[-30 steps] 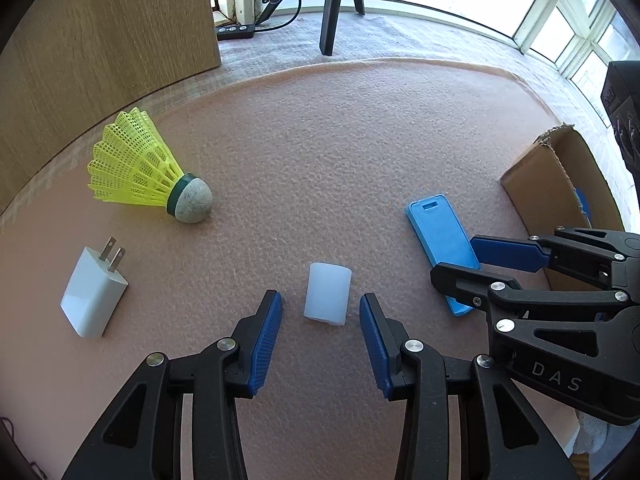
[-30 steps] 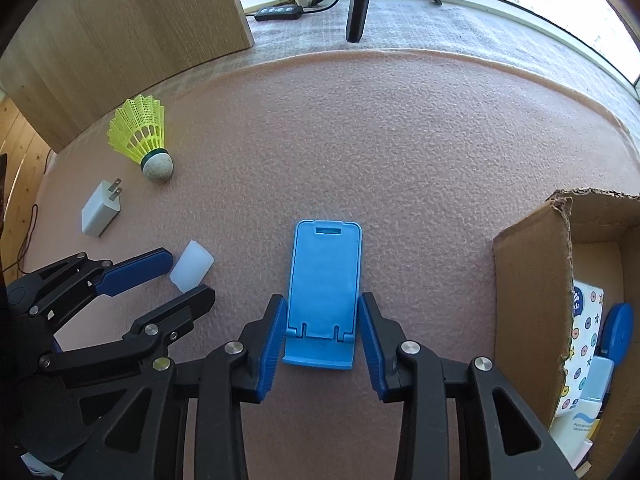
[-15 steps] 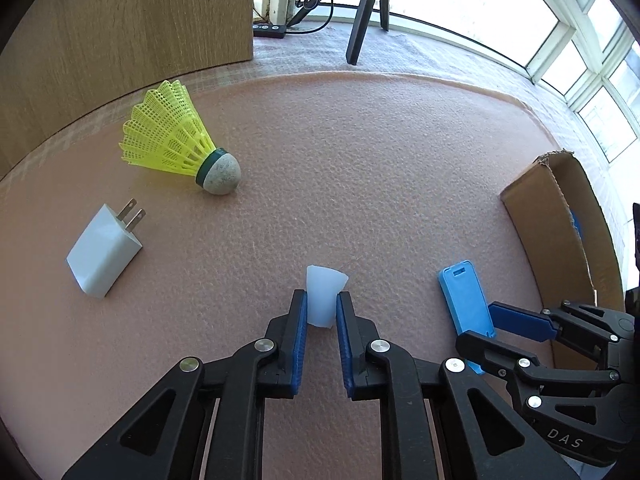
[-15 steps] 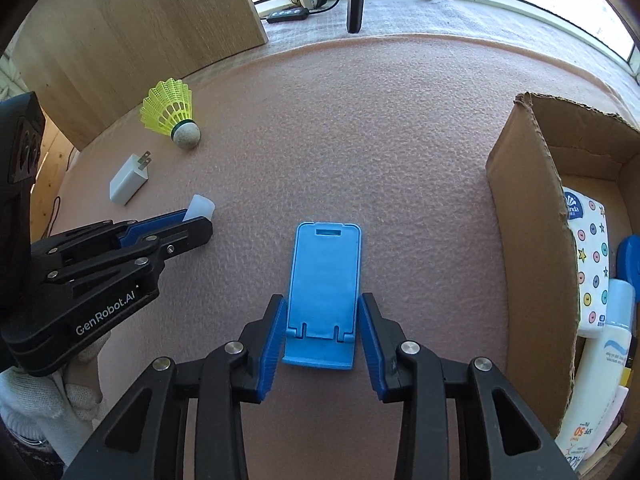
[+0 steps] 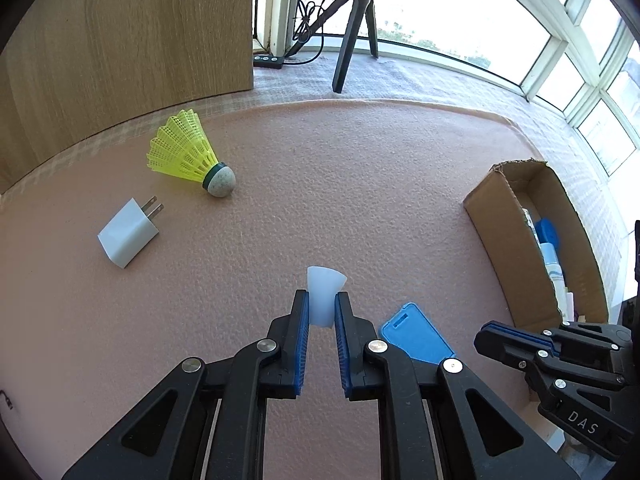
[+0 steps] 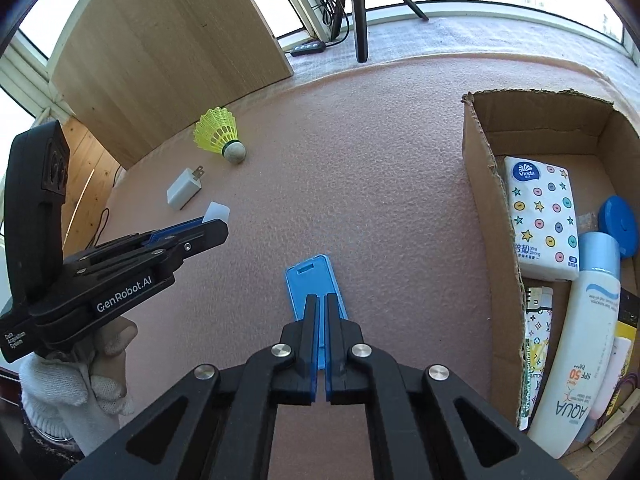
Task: Organize objects
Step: 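Carry the white cup and blue phone stand over the box with both tools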
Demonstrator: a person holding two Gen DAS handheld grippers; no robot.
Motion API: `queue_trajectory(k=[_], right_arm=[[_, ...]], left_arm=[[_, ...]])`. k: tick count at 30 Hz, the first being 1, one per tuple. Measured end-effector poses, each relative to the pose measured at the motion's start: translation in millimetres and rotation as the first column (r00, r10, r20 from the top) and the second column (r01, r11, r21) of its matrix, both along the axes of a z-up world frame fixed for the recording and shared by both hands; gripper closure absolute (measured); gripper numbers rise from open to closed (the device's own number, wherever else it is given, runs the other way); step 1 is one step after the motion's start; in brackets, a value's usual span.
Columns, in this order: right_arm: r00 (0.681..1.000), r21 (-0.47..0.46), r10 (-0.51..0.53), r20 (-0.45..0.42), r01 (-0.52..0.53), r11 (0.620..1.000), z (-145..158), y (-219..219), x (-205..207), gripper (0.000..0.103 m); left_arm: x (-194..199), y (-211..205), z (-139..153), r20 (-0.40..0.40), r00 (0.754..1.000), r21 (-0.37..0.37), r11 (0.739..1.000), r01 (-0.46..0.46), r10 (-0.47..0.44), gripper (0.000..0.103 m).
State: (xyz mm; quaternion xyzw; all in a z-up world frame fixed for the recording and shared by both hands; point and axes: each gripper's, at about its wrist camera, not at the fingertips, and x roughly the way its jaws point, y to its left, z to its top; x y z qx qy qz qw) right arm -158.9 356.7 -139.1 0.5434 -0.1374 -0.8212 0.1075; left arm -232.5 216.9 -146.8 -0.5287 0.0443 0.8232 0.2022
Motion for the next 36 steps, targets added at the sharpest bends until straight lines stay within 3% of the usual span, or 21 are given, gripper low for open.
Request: queue_trajectory(k=[4, 5, 6, 8, 9, 14, 18, 20, 22, 23, 28, 36], right_arm=[[0.999, -0.005, 0.029, 0.039, -0.029, 1.0, -5.6, 5.0, -1.8, 0.097], [0.997, -0.002, 0.051, 0.058, -0.05, 0.999, -7.7, 2.5, -3.4, 0.09], [0.995, -0.009, 0.065, 0.075, -0.064, 0.998, -9.9, -0.1, -4.8, 0.074], [0.989, -0.026, 0.113, 0.092, -0.111, 0.994, -13.3, -9.8, -7.9, 0.055], [0.984, -0.016, 0.141, 0.106, -0.141, 0.99, -15.7, -17.1, -10.6, 0.053], [0.956, 0.159, 0.231, 0.18, -0.26, 0.952, -36.0, -47.6, -27.1, 0.053], [0.928, 0.259, 0.32, 0.188, -0.362, 0.896, -39.7, -68.1, -30.4, 0.051], [0.913, 0.319, 0.361, 0.19, -0.406, 0.857, -41.0, -75.9, -26.8, 0.054], [0.895, 0.343, 0.404, 0.191, -0.446, 0.827, -40.0, -79.1, -21.8, 0.064], [0.892, 0.339, 0.406, 0.199, -0.451, 0.826, -39.0, -77.8, -20.8, 0.07], [0.916, 0.275, 0.359, 0.178, -0.396, 0.876, -33.4, -61.1, -12.1, 0.07], [0.969, 0.186, 0.245, 0.036, -0.247, 0.951, 16.7, -8.3, 28.0, 0.07]], left_arm=[[9.2, -2.1, 2.1, -0.002, 1.0, 0.012, 1.0, -0.02, 0.02, 0.09], [10.4, -4.1, 1.3, 0.0, 1.0, 0.015, 0.999, -0.03, 0.03, 0.09], [11.3, -6.6, 0.1, 0.006, 0.999, 0.018, 0.999, -0.04, 0.04, 0.09], [13.4, -14.0, -2.5, 0.016, 0.998, 0.03, 0.998, -0.063, 0.062, 0.09], [15.0, -18.1, -3.5, 0.018, 0.997, 0.035, 0.997, -0.074, 0.074, 0.09], [31.4, -51.0, -7.9, 0.032, 0.99, 0.058, 0.989, -0.139, 0.137, 0.09], [43.4, -84.6, -14.8, 0.053, 0.98, 0.056, 0.979, -0.195, 0.192, 0.09], [45.7, -98.4, -16.1, 0.054, 0.976, 0.048, 0.975, -0.216, 0.213, 0.09], [47.0, -110.6, -14.0, 0.048, 0.971, 0.047, 0.97, -0.237, 0.235, 0.09], [47.5, -114.6, -12.4, 0.042, 0.97, 0.048, 0.969, -0.243, 0.241, 0.09], [47.4, -117.5, -4.5, 0.029, 0.971, 0.057, 0.969, -0.241, 0.239, 0.09], [44.9, -70.9, 12.5, 0.008, 0.988, 0.095, 0.983, -0.155, 0.155, 0.09]])
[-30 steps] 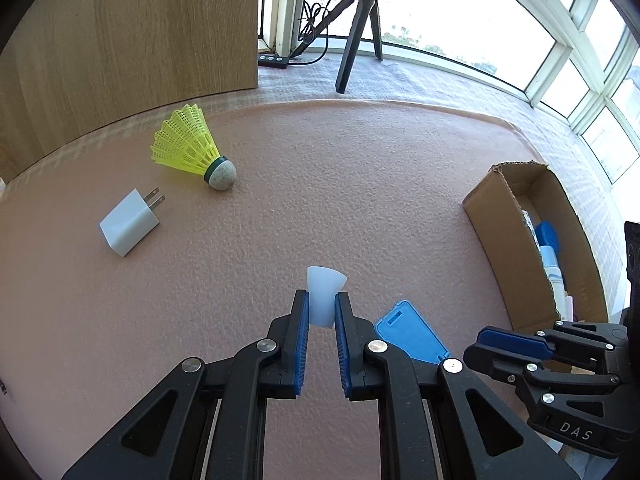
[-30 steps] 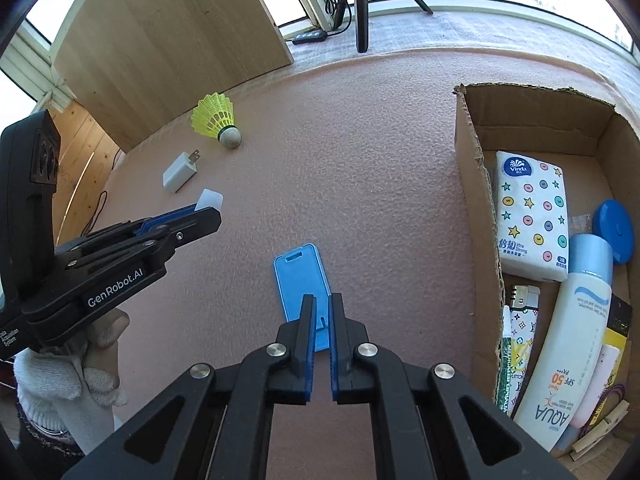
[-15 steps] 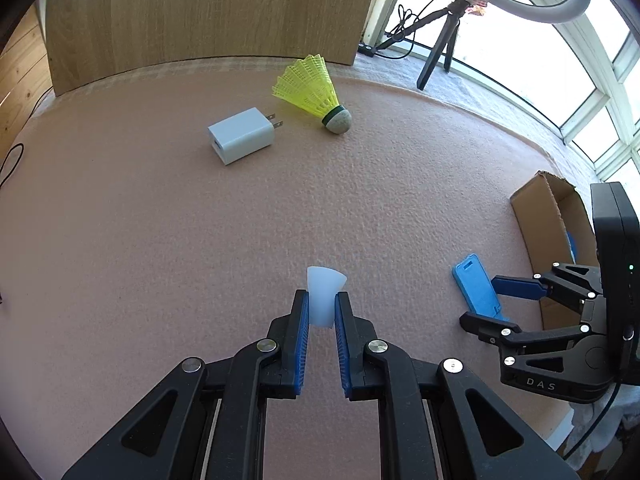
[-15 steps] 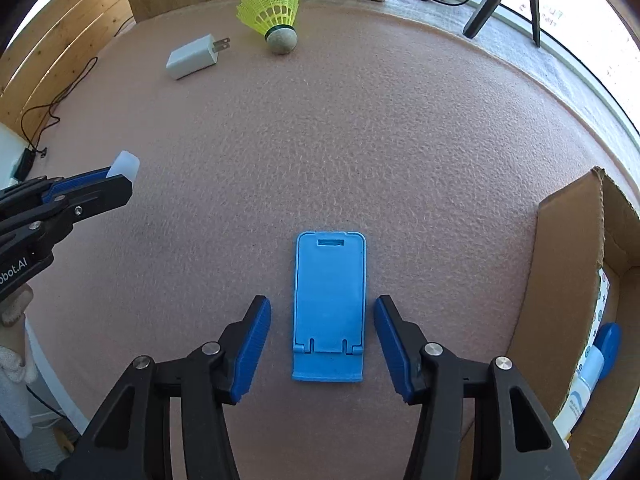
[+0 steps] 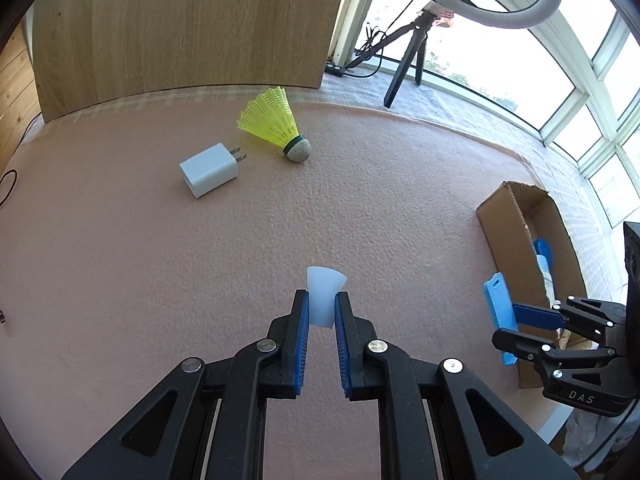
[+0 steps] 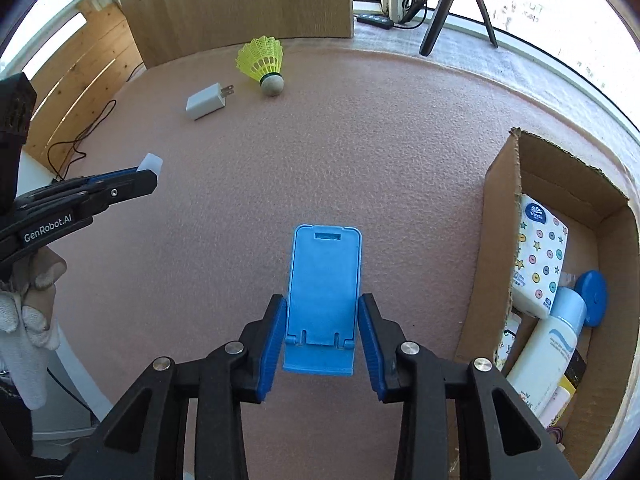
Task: Organize objects
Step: 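Carry the white cup and blue phone stand over the box with both tools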
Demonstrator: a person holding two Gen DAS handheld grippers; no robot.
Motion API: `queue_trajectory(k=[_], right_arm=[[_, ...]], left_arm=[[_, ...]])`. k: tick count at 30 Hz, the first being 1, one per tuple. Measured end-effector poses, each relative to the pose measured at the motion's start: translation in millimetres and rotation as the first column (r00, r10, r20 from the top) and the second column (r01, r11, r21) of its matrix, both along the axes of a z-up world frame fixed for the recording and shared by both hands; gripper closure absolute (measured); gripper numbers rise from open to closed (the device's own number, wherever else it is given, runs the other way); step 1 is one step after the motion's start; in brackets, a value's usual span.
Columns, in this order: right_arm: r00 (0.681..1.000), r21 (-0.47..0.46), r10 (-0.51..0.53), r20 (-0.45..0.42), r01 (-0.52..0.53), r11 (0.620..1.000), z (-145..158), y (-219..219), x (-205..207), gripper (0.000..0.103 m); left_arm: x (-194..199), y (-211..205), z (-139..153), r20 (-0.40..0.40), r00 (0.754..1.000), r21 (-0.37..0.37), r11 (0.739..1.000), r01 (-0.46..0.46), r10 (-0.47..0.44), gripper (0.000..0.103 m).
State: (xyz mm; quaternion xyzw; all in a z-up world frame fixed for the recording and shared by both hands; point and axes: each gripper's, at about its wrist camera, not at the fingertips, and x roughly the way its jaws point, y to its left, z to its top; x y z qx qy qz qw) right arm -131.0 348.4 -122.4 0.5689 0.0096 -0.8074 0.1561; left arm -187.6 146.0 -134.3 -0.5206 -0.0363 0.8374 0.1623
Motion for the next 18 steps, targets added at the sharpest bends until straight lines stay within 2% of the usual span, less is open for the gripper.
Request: queue_trajectory(k=[5, 10, 18], right_arm=[[0.992, -0.038, -0.109, -0.061, 0.106, 0.994, 26.1, 40.6, 24.1, 0.07], [0.969, -0.043, -0.227, -0.097, 0.224, 0.974, 41.8, 90.7, 46.8, 0.07], [0.937, -0.021, -0.332, -0.112, 0.332, 0.943, 41.2, 144.5, 73.3, 0.07]], left_arm=[[1.7, 49.6, 10.8, -0.022, 0.995, 0.014, 0.995, 0.094, -0.093, 0.09], [7.6, 107.6, 15.9, -0.035, 0.979, 0.025, 0.979, 0.202, -0.201, 0.09], [20.6, 190.9, 19.0, -0.04, 0.938, 0.025, 0.938, 0.345, -0.344, 0.089]])
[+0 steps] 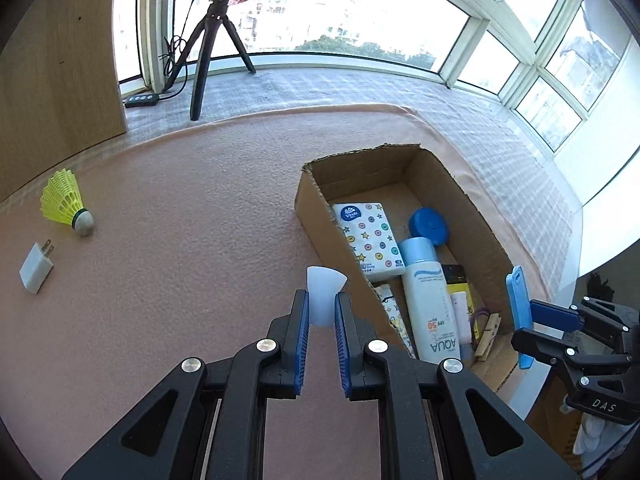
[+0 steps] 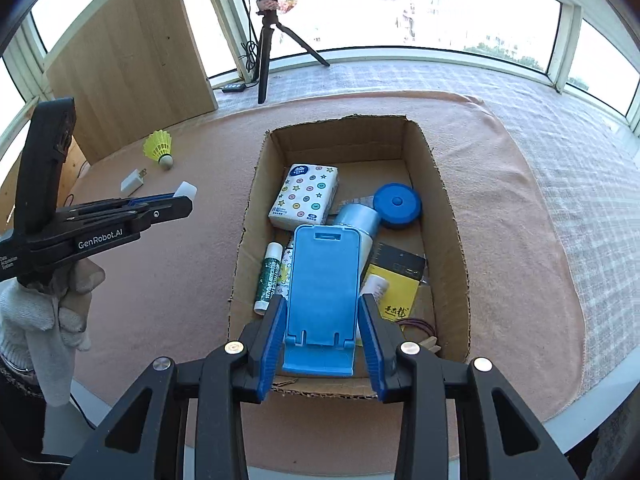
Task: Organize objects
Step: 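Carry the white cup and blue phone stand over the box with both tools, then open both tools to drop the cup and phone stand into the box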
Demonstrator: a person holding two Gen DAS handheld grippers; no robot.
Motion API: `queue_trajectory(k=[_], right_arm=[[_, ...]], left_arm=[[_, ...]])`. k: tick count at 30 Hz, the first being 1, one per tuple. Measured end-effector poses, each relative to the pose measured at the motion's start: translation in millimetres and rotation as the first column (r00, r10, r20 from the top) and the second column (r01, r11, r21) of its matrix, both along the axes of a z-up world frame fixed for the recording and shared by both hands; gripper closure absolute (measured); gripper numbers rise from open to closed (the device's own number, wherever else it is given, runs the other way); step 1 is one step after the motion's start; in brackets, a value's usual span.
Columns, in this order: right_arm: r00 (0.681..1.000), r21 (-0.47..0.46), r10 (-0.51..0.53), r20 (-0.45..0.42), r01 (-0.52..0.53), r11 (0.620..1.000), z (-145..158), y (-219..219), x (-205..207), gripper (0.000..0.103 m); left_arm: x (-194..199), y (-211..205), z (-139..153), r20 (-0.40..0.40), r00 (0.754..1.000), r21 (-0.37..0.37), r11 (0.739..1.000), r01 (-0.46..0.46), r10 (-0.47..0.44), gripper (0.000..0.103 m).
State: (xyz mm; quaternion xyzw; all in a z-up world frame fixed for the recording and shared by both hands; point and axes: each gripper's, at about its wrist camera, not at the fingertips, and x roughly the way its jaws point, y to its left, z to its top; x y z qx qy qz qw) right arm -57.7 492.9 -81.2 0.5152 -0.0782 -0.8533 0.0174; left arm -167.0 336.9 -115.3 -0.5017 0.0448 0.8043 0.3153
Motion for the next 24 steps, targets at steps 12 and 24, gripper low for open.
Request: queue_trajectory(k=[12, 24], right_arm=[[0.999, -0.022, -0.053, 0.002, 0.053, 0.998, -8.2, 32.1, 5.6, 0.07], [0.999, -0.033, -0.051, 0.009, 0.051, 0.998, -12.7, 34.6, 5.5, 0.07]], left_arm=[[13.6, 78.5, -6.3, 0.012, 0.993, -0.021, 0.993, 0.115, -0.115, 0.089], [-11.9, 131.1, -3.0, -0.02, 0.991, -0.034, 0.99, 0.134, -0.135, 0.088]])
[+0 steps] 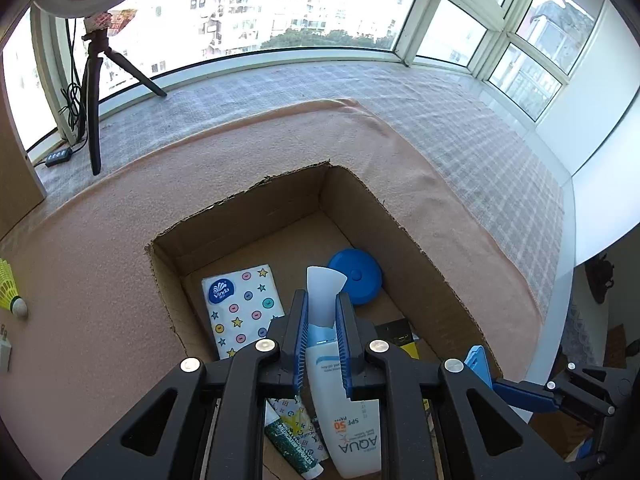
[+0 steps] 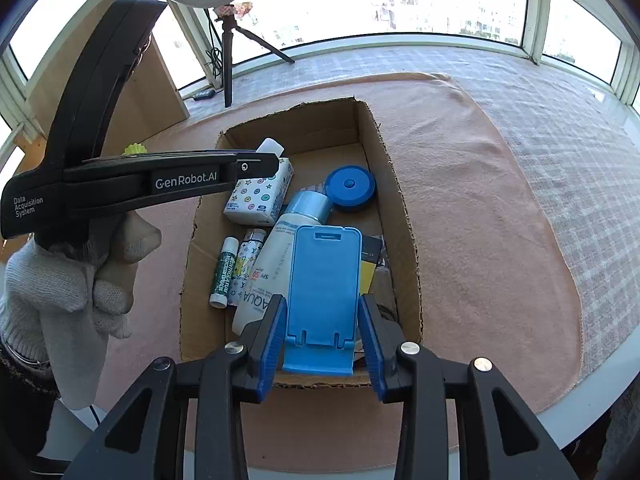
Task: Organize objects
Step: 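Open both tools to drop the cup and phone stand into the box, then move both tools away from the box toward the white USB charger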
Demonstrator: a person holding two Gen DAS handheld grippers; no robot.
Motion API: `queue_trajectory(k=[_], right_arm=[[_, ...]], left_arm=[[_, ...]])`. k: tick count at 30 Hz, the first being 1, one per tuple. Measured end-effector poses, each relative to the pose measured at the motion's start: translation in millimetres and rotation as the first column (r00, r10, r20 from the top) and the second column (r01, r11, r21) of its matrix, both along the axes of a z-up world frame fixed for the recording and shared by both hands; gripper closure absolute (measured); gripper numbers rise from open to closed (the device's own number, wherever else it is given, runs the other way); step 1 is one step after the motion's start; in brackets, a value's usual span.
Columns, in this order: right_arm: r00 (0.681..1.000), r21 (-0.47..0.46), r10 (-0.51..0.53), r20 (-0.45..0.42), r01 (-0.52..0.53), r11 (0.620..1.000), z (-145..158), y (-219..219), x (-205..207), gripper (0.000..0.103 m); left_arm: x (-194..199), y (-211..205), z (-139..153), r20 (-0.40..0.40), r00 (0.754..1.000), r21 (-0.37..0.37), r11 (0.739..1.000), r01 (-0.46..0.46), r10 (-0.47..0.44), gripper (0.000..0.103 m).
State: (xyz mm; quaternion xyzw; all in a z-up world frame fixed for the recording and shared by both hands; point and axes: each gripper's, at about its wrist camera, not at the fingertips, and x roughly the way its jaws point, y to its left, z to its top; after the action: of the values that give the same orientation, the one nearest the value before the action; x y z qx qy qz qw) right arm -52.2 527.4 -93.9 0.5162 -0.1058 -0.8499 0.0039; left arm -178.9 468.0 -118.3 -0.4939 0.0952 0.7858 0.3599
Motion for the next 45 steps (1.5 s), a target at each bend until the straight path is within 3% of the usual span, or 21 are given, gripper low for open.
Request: queue_trajectory(k=[2, 3, 4, 6, 7, 9, 22, 29, 36, 45], right_arm=[[1.0, 0.001, 0.0, -0.003, 0.0, 1.0, 0.3, -0.1, 0.0, 0.07], [1.0, -0.002, 0.001, -0.009, -0.001, 1.0, 1.3, 0.4, -0.5, 0.07], [1.0, -0.006, 0.004, -0.017, -0.004, 1.0, 2.3, 0.7, -0.1, 0.069], [0.999, -0.026, 0.016, -0.033, -0.017, 1.0, 4.5, 1.1, 1.4, 0.064], [0.999, -0.044, 0.025, -0.037, -0.026, 0.999, 5.1, 1.1, 2.4, 0.06], [0.998, -0.055, 0.026, -0.05, -0.028, 0.998, 7.3, 0.3, 4.4, 0.045], [0.998, -0.006, 0.024, -0.059, -0.025, 1.0, 12.1, -26.3, -5.2, 0.044], [0.992, -0.034, 0.026, -0.122, -0.03, 0.999, 17.7, -54.4, -13.9, 0.044], [0.984, -0.092, 0.027, -0.177, -0.043, 0.995, 23.6, -85.7, -30.6, 0.044], [0.98, -0.093, 0.122, -0.156, -0.138, 0.986, 27.3, -159.4, -71.0, 0.044]], left_arm=[[-3.2, 5.7, 0.8, -0.007, 1.0, 0.006, 1.0, 0.006, -0.005, 0.083], [-4.8, 8.0, 1.3, -0.008, 1.0, 0.01, 1.0, 0.006, -0.005, 0.073], [-6.2, 9.5, 1.5, -0.003, 1.0, 0.01, 1.0, 0.007, -0.007, 0.052], [-7.8, 8.3, 3.7, -0.009, 1.0, 0.018, 1.0, -0.002, 0.002, 0.023], [-8.4, 6.4, 5.2, -0.017, 1.0, 0.024, 1.0, -0.001, 0.001, 0.022], [-10.1, 2.1, 5.9, -0.031, 1.0, 0.012, 1.0, -0.004, 0.004, 0.022], [-6.6, -68.6, 25.8, -0.093, 0.993, 0.007, 0.997, -0.079, 0.08, 0.022], [-3.5, -122.6, 45.6, -0.123, 0.985, 0.027, 0.993, -0.119, 0.121, 0.022], [-13.1, -201.9, 46.5, -0.099, 0.974, 0.031, 0.979, -0.203, 0.205, 0.022], [-45.1, -333.9, 33.7, -0.086, 0.932, -0.014, 0.935, -0.355, 0.353, 0.022]])
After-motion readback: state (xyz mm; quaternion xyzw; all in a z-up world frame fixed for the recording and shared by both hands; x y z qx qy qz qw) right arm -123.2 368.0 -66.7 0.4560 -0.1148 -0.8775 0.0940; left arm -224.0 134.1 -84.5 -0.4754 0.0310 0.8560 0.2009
